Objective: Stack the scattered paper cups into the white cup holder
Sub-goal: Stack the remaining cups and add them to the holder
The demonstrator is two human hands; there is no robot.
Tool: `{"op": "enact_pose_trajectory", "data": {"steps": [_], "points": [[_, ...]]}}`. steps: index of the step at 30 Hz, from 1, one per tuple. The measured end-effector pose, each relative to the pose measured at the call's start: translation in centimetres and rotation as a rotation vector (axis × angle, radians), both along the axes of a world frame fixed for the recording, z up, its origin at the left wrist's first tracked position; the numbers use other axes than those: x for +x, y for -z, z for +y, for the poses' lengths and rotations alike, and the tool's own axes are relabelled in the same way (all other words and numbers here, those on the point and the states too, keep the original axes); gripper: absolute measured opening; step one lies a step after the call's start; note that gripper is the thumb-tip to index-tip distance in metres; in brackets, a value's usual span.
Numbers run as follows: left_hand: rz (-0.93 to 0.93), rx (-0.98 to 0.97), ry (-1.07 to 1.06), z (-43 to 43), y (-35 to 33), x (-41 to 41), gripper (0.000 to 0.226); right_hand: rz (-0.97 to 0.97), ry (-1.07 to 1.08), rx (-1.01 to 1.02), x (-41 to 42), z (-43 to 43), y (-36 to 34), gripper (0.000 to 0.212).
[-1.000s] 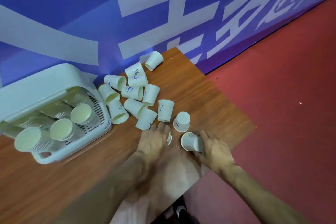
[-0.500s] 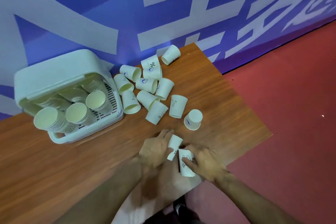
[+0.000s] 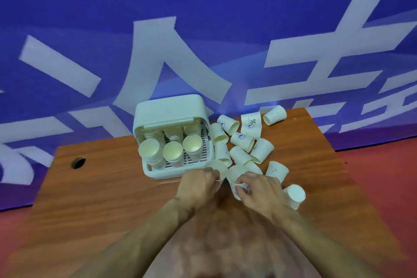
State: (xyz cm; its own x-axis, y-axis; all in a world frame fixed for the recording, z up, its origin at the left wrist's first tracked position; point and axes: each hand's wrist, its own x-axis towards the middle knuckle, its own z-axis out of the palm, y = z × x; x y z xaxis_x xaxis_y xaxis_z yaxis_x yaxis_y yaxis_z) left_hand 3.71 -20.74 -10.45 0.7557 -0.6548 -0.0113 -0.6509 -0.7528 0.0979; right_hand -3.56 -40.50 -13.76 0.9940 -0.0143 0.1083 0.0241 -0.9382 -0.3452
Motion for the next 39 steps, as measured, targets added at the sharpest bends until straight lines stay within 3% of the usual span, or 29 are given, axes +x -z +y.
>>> {"op": "enact_pose_trajectory", "data": {"steps": [3,9,18,30,35,39], "points": [[-0.068,-0.010,-0.111,3.2,-1.4,1.8,0.023,-0.117,-0.090,0.041,3.1,1.8,-0.9,0.007],[-0.213,-0.019,-0.281,8.6,-1.4,4.5,0.023,-0.209,-0.195,0.087,9.3,5.0,-0.4,0.006],[-0.241,-0.080,-0.416,11.0,1.1,7.5,0.019,-0.282,-0.288,0.188,14.6,5.0,1.7,0.012],[-0.195,-0.244,-0.365,10.7,3.1,8.9,0.012,-0.317,-0.441,0.174,16.7,5.0,2.2,0.004],[-0.160,-0.221,-0.377,10.3,4.2,8.9,0.028,-0.388,-0.488,0.198,17.1,5.0,3.3,0.006],[-0.071,-0.167,-0.435,10.1,5.0,9.1,0.015,-0.260,-0.499,0.186,17.4,5.3,3.8,0.006]]}}
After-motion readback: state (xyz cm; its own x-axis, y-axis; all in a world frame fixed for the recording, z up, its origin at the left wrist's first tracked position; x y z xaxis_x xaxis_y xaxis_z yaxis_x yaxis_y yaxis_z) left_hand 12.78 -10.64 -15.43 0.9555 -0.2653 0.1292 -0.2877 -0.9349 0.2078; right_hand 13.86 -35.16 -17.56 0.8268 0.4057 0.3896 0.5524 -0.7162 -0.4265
